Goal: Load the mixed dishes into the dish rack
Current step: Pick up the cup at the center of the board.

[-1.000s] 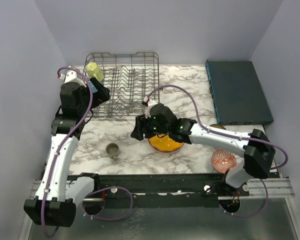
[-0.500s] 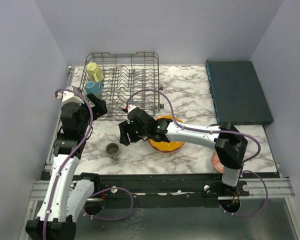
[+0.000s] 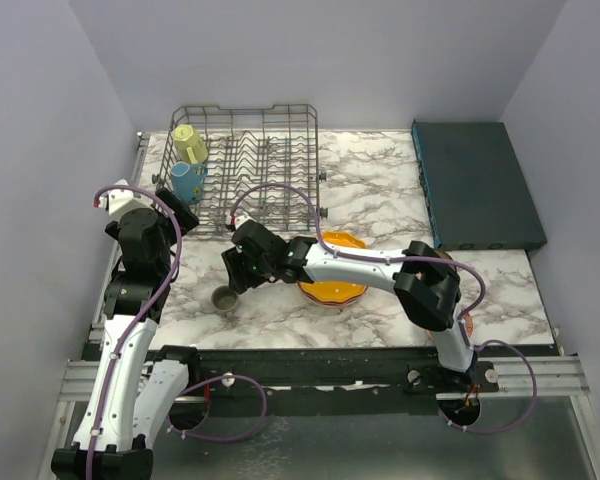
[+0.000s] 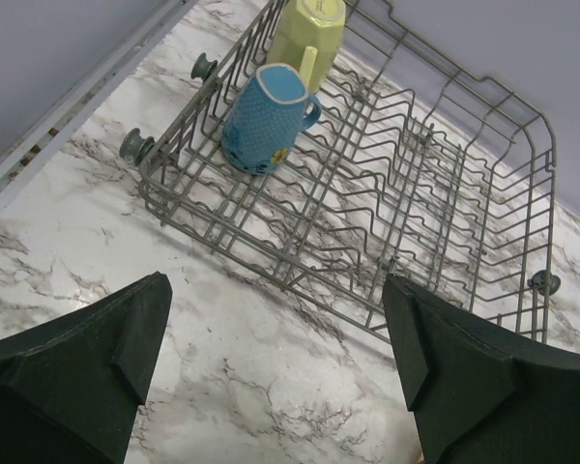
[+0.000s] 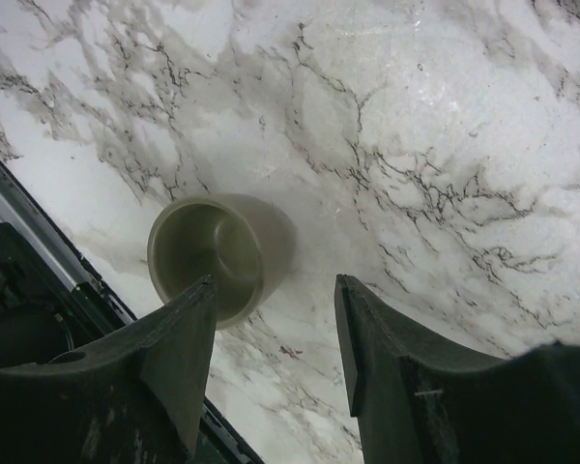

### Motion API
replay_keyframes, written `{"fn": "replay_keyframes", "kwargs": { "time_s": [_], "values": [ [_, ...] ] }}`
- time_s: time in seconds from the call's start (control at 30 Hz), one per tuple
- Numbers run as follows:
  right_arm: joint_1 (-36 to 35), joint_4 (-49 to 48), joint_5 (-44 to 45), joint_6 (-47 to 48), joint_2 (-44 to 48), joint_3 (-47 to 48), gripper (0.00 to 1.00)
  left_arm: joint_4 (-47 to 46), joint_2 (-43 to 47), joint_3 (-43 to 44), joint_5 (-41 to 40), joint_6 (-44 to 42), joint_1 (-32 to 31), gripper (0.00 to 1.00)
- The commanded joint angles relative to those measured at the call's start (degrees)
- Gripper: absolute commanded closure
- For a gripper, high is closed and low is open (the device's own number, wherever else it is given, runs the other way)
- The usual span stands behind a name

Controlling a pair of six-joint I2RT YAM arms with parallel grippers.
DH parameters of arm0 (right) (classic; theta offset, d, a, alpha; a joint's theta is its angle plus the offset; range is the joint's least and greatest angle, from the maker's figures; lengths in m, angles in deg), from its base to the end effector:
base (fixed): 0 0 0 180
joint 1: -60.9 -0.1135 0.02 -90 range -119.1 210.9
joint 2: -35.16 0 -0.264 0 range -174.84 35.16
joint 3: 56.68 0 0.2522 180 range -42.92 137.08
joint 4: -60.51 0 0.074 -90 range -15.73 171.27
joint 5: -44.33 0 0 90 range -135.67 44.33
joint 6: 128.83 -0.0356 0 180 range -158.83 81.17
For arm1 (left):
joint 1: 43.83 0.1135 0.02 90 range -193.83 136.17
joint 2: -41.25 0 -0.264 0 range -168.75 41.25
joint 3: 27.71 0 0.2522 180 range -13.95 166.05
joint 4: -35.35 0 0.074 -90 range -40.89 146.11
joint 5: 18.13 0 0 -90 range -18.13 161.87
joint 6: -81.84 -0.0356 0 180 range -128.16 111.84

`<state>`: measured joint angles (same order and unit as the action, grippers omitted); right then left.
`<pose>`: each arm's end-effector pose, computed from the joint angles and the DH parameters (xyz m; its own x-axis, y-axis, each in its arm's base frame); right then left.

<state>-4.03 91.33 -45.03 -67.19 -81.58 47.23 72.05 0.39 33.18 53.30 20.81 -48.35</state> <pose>0.1970 0.4201 0.2176 -0.6860 -0.3454 -0.6404 -0.6551 0.6763 0.3369 0.1609 -0.0013 0.3417 -0.1391 -0.4496 -0.8824 -0.3392 0.8587 -0.3841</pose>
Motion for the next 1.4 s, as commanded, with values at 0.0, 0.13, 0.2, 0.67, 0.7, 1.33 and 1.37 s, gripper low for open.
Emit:
{"fn": "replay_keyframes", "kwargs": {
  "time_s": [0.0, 0.13, 0.2, 0.67, 0.7, 1.33, 1.37],
  "values": [
    [-1.2, 2.7, 1.2, 1.1, -3.3, 2.8, 0.43, 1.8, 0.9, 1.6, -4.4, 0.6, 0.1, 0.01],
    [-1.9, 3.2, 1.0, 1.2, -4.7, 3.5, 0.43, 2.0, 0.8, 1.8, -4.9, 0.8, 0.1, 0.01],
    [-2.0, 3.6, 0.8, 1.2, -5.4, 3.8, 0.44, 2.1, 0.7, 1.9, -4.7, 0.9, 0.1, 0.01],
    [-2.7, 6.3, 2.7, 2.1, -8.6, 7.1, 0.57, 2.2, 0.4, 1.9, -4.3, 1.5, 0.0, 0.01],
    [-2.7, 6.6, 2.8, 2.2, -8.9, 7.5, 0.59, 2.2, 0.4, 1.9, -4.3, 1.5, -0.1, 0.01],
    [-2.9, 5.4, 5.3, 1.5, -6.6, 3.2, 0.99, 2.4, 0.8, 1.6, -4.0, 1.5, -0.4, 0.01],
    [-2.9, 5.0, 5.6, 1.3, -6.0, 2.7, 1.00, 2.4, 0.8, 1.7, -3.9, 1.4, -0.4, 0.01]
  ]
}}
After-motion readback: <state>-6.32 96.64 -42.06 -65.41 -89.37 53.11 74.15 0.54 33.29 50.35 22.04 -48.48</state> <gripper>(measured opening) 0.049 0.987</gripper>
